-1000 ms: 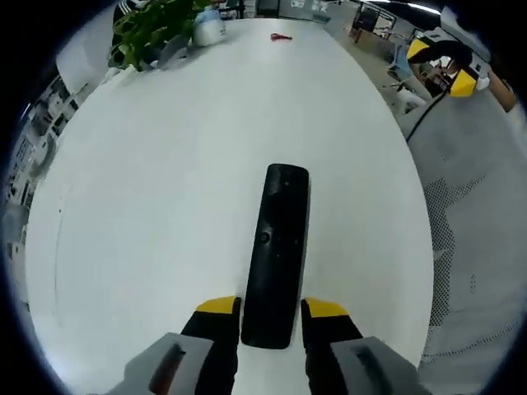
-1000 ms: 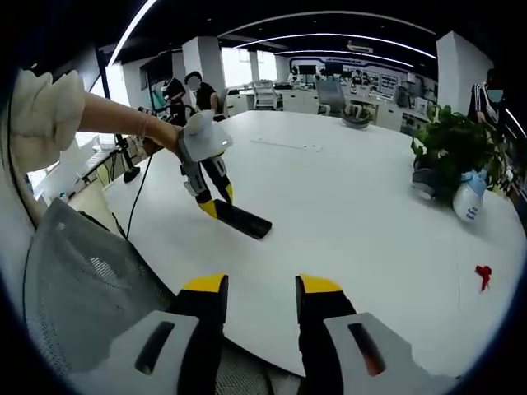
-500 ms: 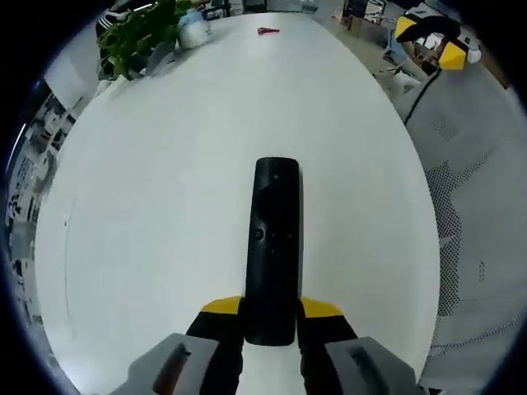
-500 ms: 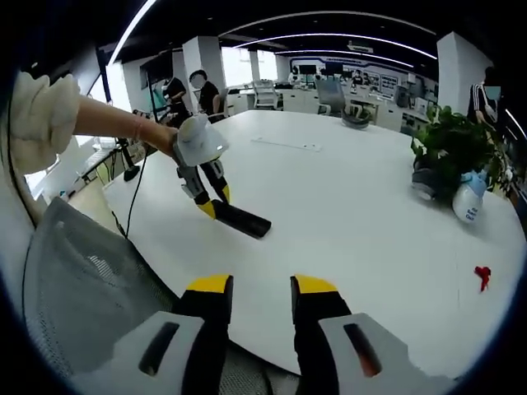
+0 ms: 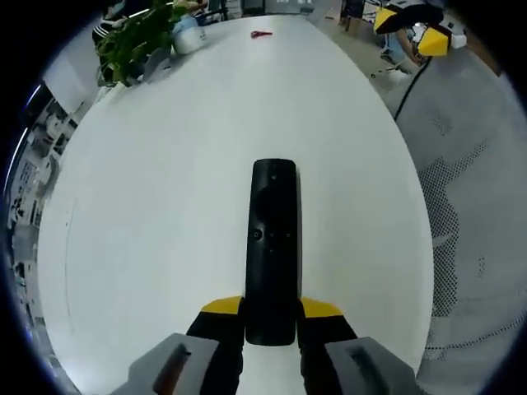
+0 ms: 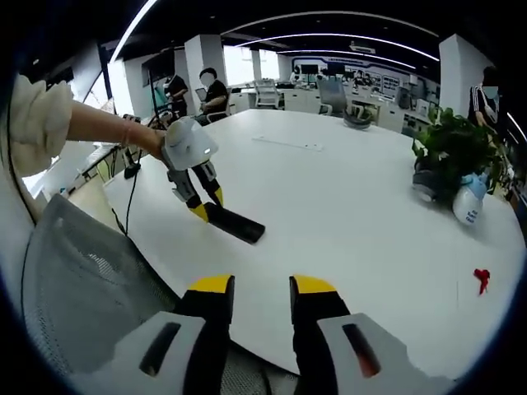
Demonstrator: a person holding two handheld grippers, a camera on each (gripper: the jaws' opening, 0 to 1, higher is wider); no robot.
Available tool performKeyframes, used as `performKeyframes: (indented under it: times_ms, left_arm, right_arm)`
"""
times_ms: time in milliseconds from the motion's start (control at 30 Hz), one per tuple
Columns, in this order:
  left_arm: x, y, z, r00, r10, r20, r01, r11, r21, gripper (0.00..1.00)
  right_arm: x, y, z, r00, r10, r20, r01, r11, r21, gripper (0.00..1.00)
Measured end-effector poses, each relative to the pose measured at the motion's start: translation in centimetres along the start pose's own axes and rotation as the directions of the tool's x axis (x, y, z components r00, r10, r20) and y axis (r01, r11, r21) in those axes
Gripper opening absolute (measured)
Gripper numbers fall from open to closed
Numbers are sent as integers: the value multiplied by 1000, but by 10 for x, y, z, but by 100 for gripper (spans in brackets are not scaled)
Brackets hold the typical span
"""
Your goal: Press the specified remote control buttons in sequence, fully releasing each button before pressing the next.
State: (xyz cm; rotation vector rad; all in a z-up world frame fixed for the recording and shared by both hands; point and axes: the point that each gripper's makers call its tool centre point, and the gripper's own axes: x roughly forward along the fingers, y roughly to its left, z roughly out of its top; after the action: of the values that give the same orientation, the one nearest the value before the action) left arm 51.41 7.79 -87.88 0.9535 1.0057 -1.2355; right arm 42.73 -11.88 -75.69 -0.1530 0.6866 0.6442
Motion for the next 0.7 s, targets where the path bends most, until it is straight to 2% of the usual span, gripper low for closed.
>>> performKeyframes:
  times_ms: [333,700]
  left_arm:
    - [1,-25,6,1000,-18,12,17,999,30,24]
    - [1,-51,13,999,-25,47,25,1000,1,24]
  right_arm:
    - [0,2,-2,1000,5,-11,-6,1000,-14,26]
    - [2,6,-5,999,22,-34,-23,999,-28,24]
